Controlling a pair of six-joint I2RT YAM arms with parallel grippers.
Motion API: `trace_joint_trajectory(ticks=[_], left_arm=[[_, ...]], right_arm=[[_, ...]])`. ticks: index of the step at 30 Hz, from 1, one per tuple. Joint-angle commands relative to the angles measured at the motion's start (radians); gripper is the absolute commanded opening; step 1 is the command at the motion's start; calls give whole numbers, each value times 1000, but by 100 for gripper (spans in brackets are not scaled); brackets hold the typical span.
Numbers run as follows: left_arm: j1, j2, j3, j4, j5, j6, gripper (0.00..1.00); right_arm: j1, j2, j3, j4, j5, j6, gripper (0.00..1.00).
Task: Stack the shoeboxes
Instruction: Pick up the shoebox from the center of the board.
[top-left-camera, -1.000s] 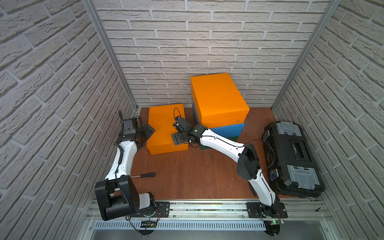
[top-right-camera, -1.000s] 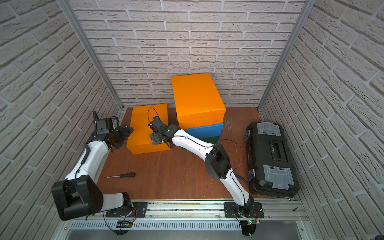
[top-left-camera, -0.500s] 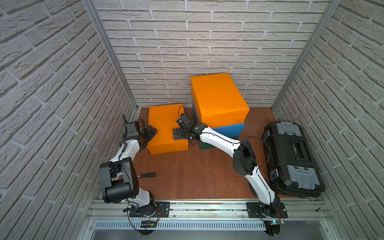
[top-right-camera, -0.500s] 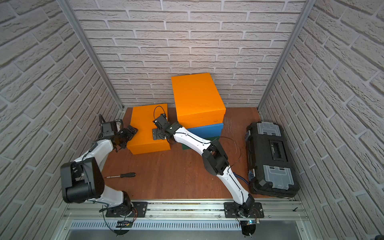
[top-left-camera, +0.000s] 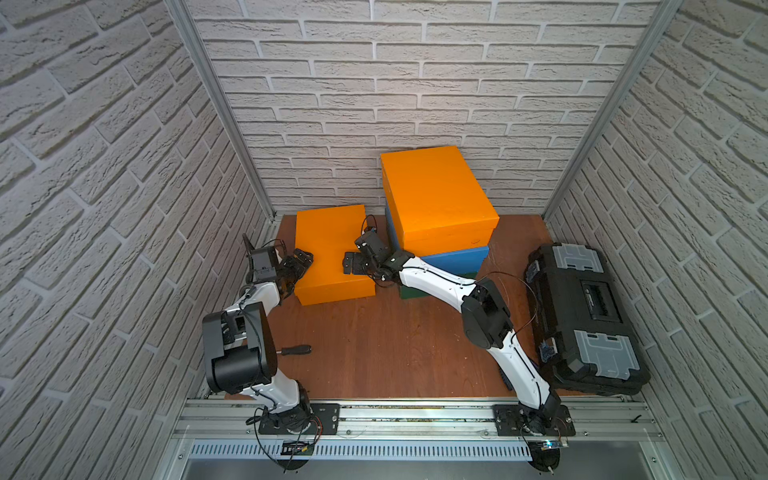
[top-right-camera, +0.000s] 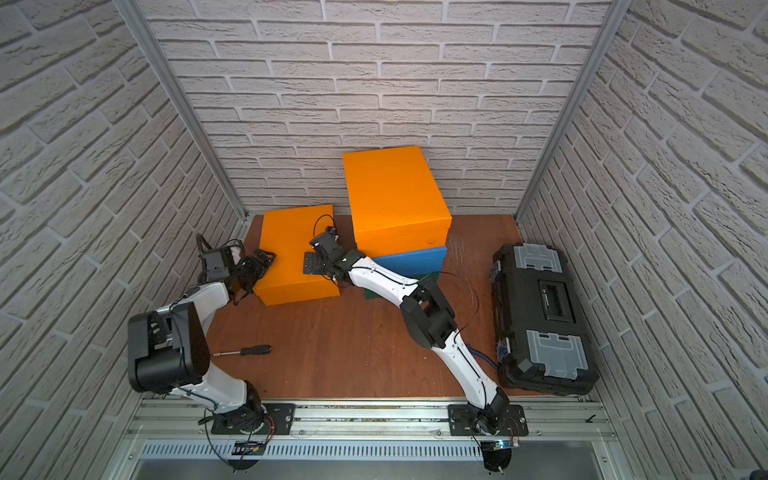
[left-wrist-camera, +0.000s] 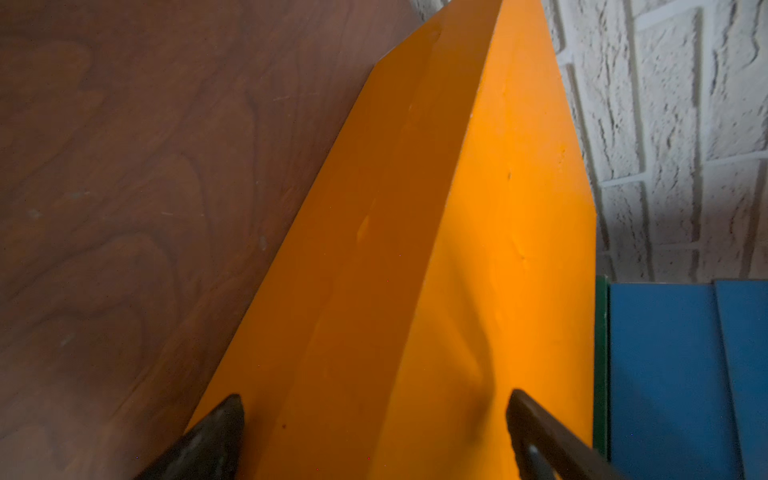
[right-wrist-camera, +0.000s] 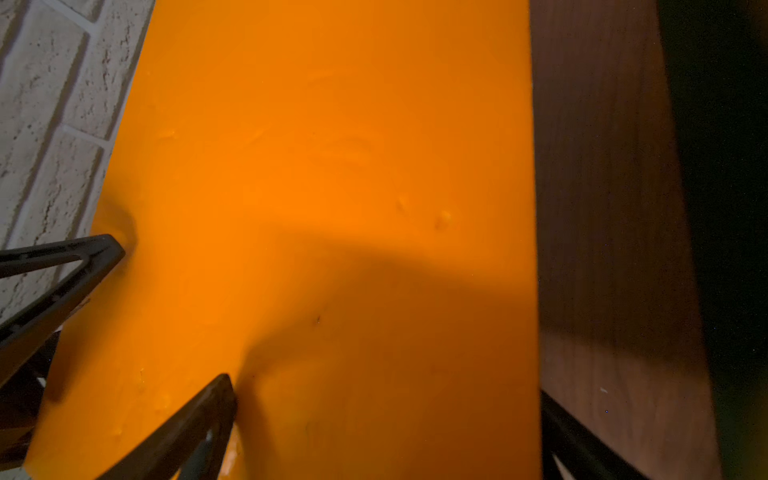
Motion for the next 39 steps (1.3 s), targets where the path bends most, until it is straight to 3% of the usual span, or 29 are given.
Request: trace_joint_trajectory(ticks=[1, 8, 17, 22, 30, 36, 39], left_arm=[[-48, 25, -45, 69, 84, -51, 95], [-98, 8, -17, 65, 124, -81, 86], [-103, -58, -3, 81, 200, -159, 77], [-103, -106, 23, 26, 199, -145, 74], [-102, -159, 65, -29, 206, -140, 71], [-101, -203, 102, -58, 201, -146, 71], [-101, -240, 126, -80, 189, -147, 68]], right_arm=[[40, 90, -8, 65, -184, 37, 99], [64, 55, -6, 89, -268, 10, 95], [72, 17, 36, 112, -438, 34, 74], [92, 45, 171, -8, -454, -27, 66], [118, 58, 255, -39, -488, -33, 58], [129, 43, 309, -69, -493, -60, 38], [130, 39, 326, -83, -499, -61, 35]])
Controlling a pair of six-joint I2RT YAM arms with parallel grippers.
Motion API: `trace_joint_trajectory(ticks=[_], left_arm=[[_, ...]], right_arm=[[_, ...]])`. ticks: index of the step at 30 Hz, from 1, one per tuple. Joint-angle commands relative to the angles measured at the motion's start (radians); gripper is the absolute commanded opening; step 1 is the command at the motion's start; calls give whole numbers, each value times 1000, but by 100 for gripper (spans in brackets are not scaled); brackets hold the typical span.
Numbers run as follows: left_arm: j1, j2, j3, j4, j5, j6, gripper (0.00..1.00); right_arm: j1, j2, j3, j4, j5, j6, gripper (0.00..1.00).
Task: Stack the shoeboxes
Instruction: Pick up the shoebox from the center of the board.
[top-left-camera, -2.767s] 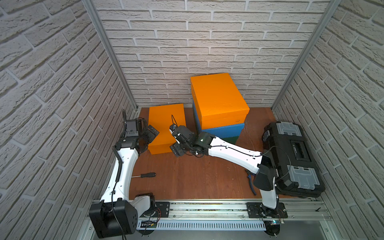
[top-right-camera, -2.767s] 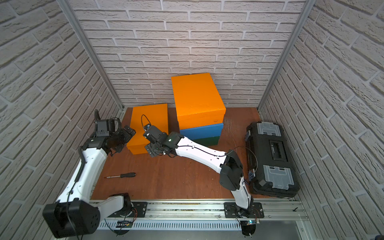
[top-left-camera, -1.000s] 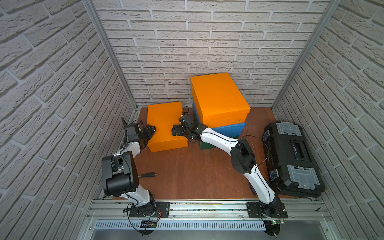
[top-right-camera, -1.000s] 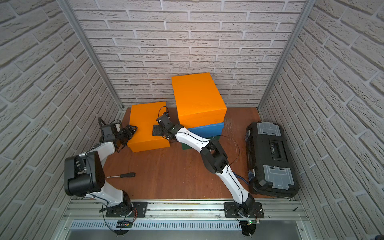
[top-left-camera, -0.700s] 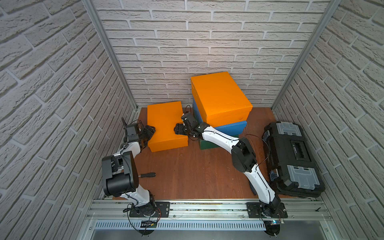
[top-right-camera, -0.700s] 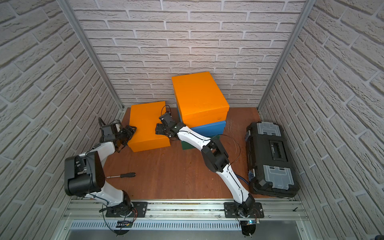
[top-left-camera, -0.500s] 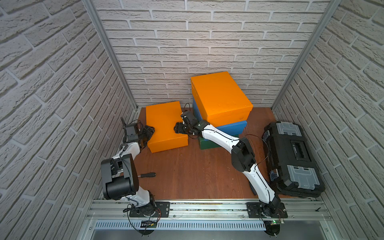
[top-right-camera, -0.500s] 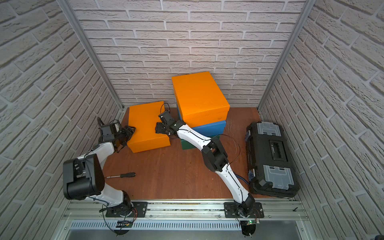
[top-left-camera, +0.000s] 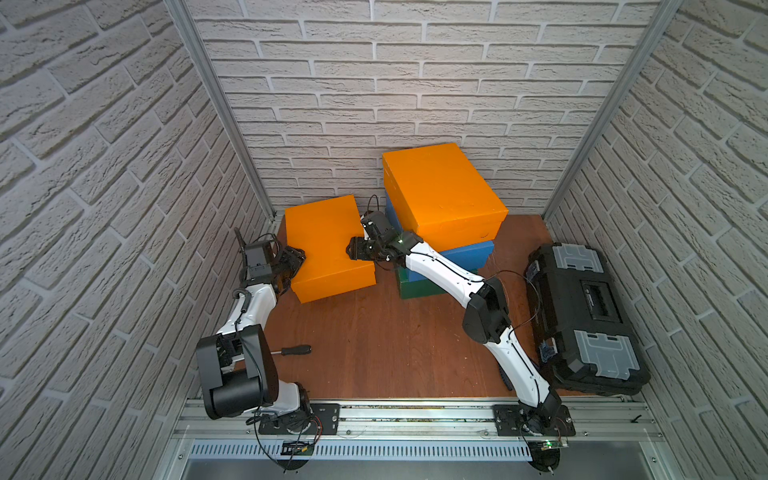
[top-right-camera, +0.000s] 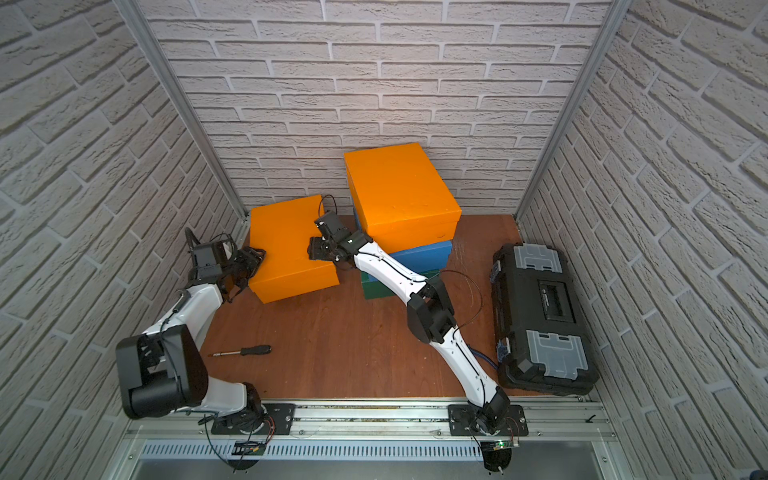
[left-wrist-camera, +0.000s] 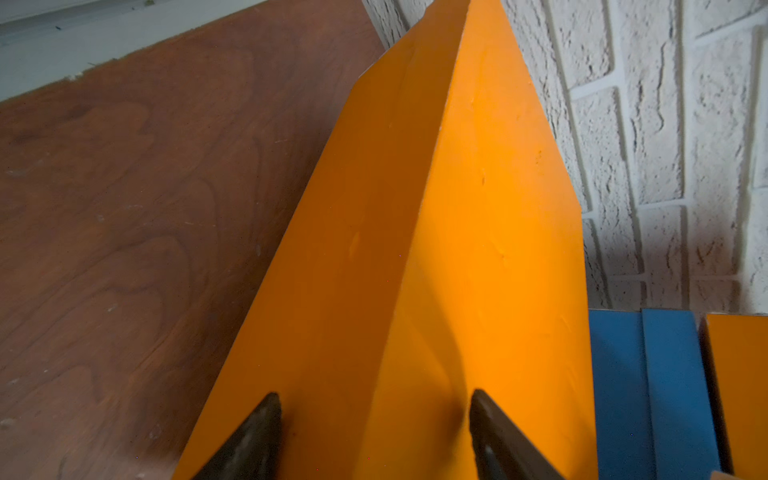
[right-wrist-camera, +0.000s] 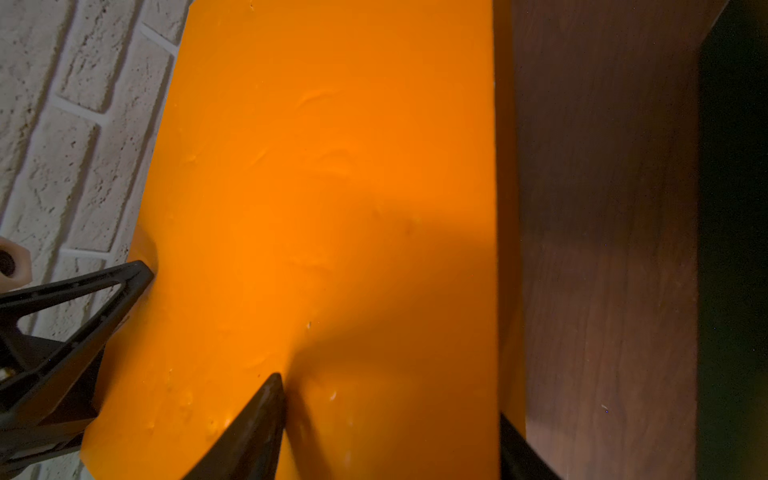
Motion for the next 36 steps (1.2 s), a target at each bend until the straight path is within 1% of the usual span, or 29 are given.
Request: trace_joint_trajectory(ticks=[1, 12, 15, 19, 23, 31, 36], left_arm=[[-90, -84, 81, 81, 256, -72, 69], [-91, -200, 126, -36, 214, -43, 69], [-92, -220, 132, -45, 210, -53, 69], [-105, -254, 156, -68, 194, -52, 69], [-133, -275, 202, -103, 183, -45, 69], [-190, -310, 307, -188, 146, -16, 68], [-223, -332, 345, -209, 119, -15, 68]], right_arm=[[173, -5, 41, 135, -337, -9, 34], [215, -25, 123, 101, -358, -29, 23], [224, -43, 127, 93, -358, -42, 18], [235, -71, 129, 82, -358, -63, 11], [244, -89, 139, 72, -360, -82, 7], [261, -135, 155, 34, -370, -137, 5], [269, -189, 156, -5, -351, -187, 4]])
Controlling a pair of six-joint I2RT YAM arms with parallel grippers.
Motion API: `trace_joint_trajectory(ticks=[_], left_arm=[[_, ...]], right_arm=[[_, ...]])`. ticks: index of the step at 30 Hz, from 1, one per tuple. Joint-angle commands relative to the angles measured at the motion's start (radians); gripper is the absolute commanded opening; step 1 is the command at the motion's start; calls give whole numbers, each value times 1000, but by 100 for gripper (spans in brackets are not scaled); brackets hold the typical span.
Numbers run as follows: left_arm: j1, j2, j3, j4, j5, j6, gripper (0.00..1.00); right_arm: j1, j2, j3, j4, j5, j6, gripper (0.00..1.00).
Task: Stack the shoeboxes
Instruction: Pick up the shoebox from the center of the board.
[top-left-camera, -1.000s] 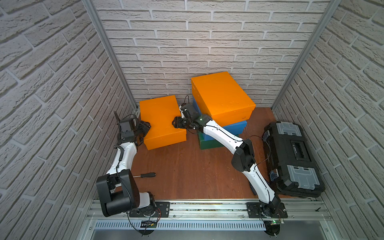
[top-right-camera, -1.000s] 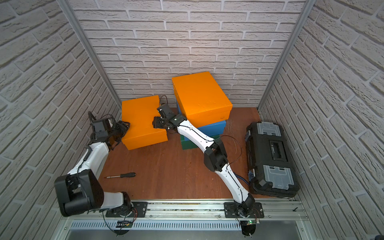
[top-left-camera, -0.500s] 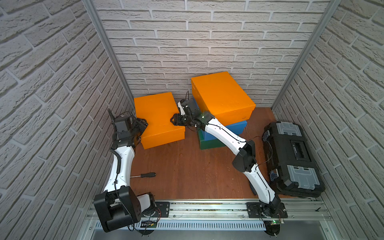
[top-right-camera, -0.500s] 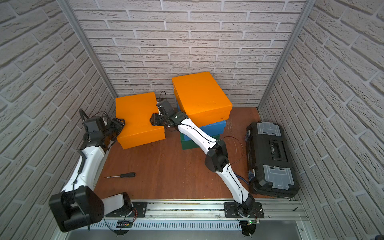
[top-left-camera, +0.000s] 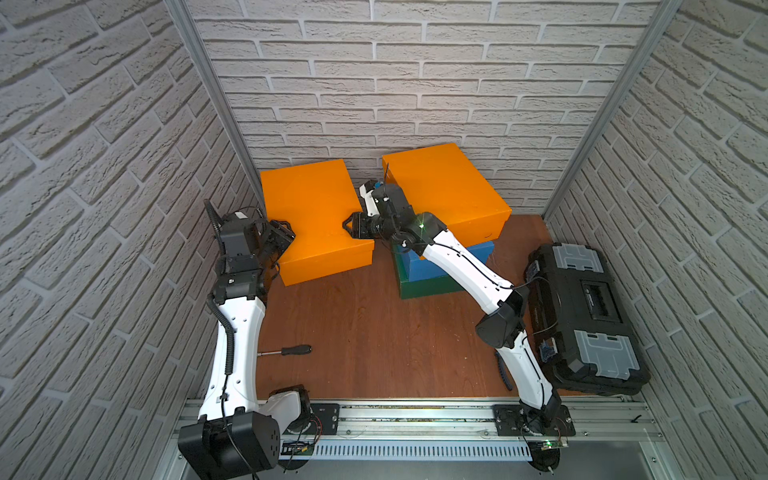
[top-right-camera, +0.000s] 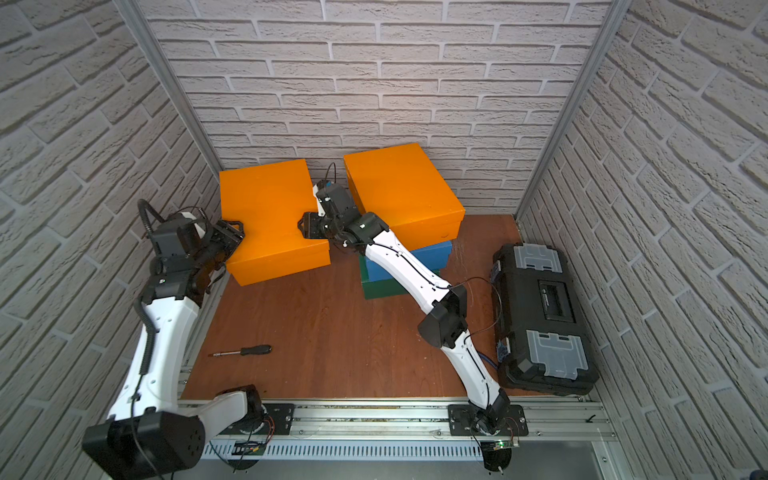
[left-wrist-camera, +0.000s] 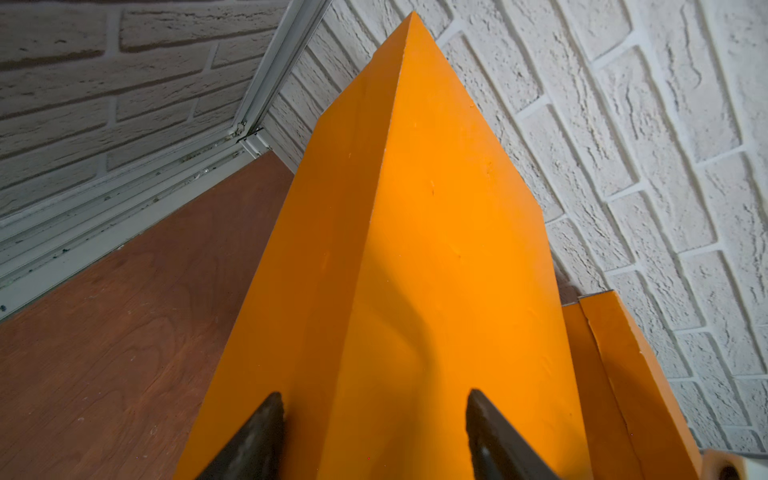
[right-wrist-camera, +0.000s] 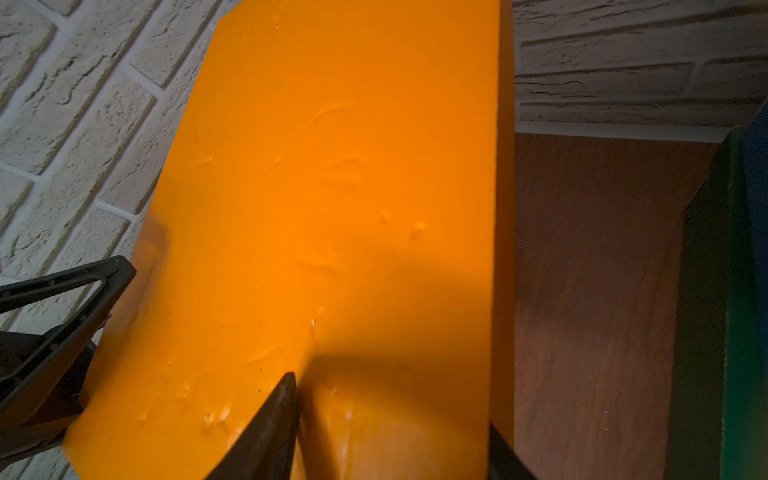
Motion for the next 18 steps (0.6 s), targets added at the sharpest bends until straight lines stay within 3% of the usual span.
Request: trace_joint_trajectory(ticks=[1, 7, 18], left_arm=[[-140, -32, 68, 125, 296, -71, 68], [-187, -42, 150, 98, 267, -68, 67], [-297, -34, 312, 62, 182, -48, 55]], right_arm=[[258, -33, 17, 84, -316, -75, 4], [283, -85, 18, 66, -297, -115, 4], [312, -155, 22, 18, -247, -166, 3]])
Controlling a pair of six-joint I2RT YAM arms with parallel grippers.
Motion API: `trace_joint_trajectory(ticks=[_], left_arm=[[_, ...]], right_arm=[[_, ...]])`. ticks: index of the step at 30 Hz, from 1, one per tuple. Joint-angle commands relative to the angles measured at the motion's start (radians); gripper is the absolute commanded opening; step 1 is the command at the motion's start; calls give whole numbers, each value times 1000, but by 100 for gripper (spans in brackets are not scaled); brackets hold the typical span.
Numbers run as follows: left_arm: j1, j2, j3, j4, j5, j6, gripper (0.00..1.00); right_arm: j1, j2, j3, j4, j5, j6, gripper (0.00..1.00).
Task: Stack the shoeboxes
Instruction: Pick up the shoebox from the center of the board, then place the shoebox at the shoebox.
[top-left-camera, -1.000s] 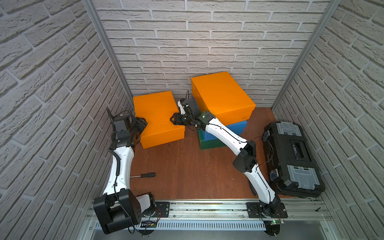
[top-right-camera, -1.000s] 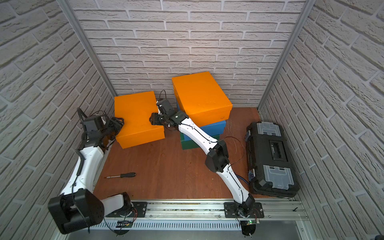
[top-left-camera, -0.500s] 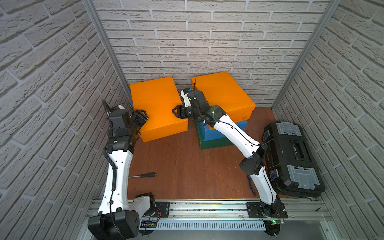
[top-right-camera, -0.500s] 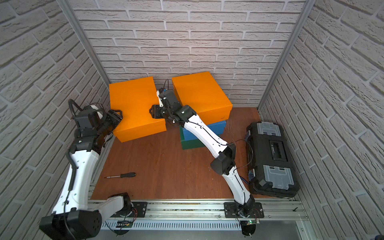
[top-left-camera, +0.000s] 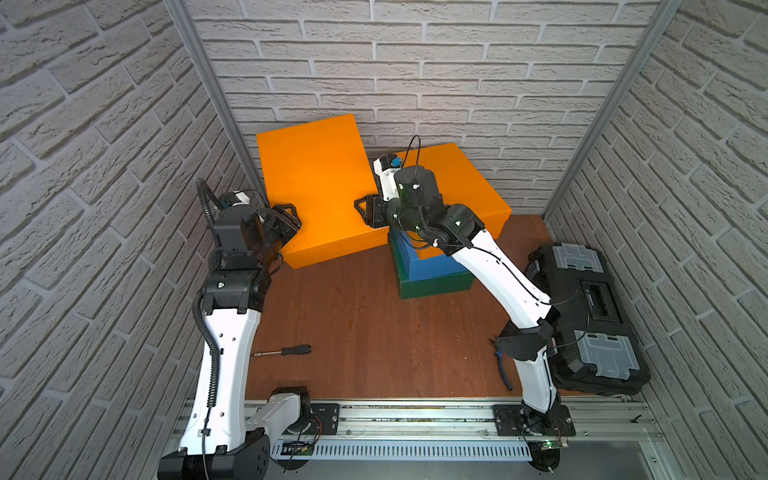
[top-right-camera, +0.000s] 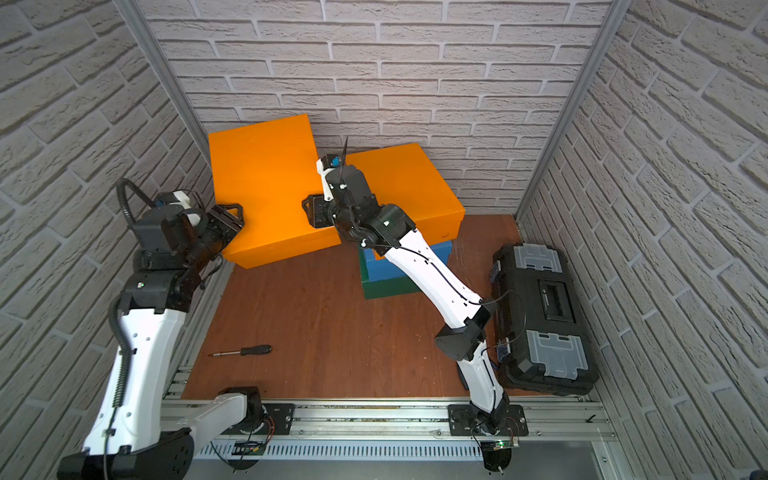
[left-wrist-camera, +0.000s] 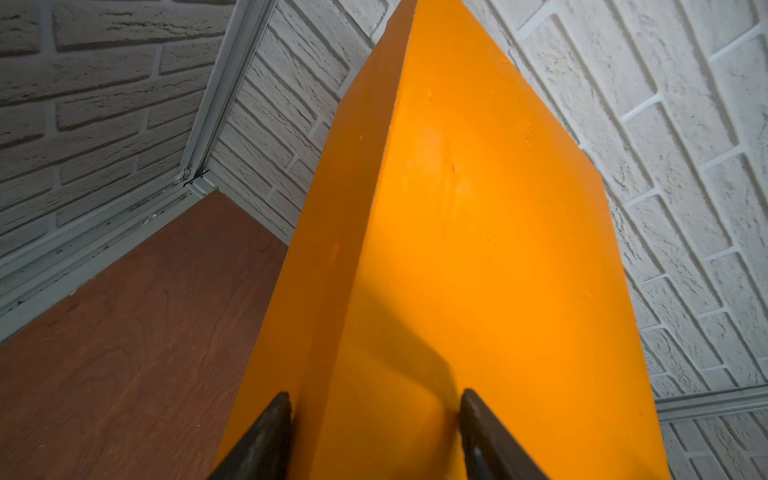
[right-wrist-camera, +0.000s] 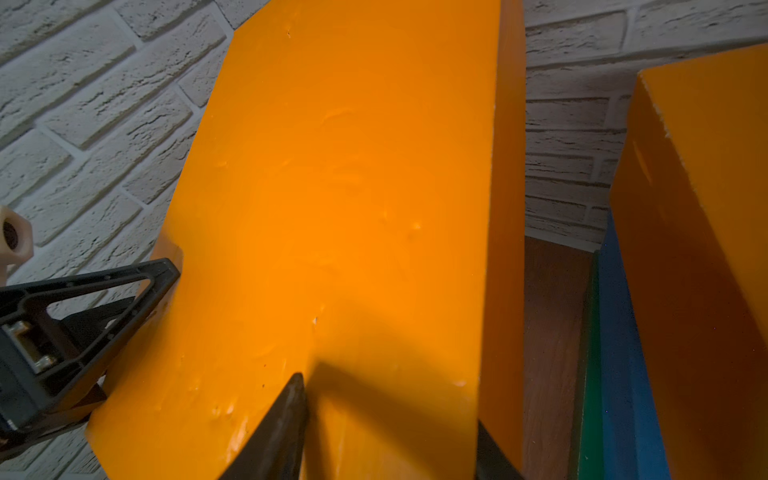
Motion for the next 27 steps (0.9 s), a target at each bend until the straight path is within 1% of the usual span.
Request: trace_joint_trajectory(ticks=[1, 7, 17, 22, 27], left_arm=[[-138, 6, 73, 211, 303, -71, 54], [-199, 41, 157, 216, 284, -66, 54], [-334, 134, 314, 222, 227, -23, 53], [-391, 175, 374, 222, 194, 2, 53], [-441, 233, 418, 237, 185, 11, 53]], right_arm=[[263, 37, -9, 82, -405, -37, 3], [267, 4, -10, 64, -375, -59, 3], [270, -65, -18, 15, -315, -83, 3], [270, -132, -55, 6, -277, -95, 3], [252, -175, -76, -4, -286, -98, 3]])
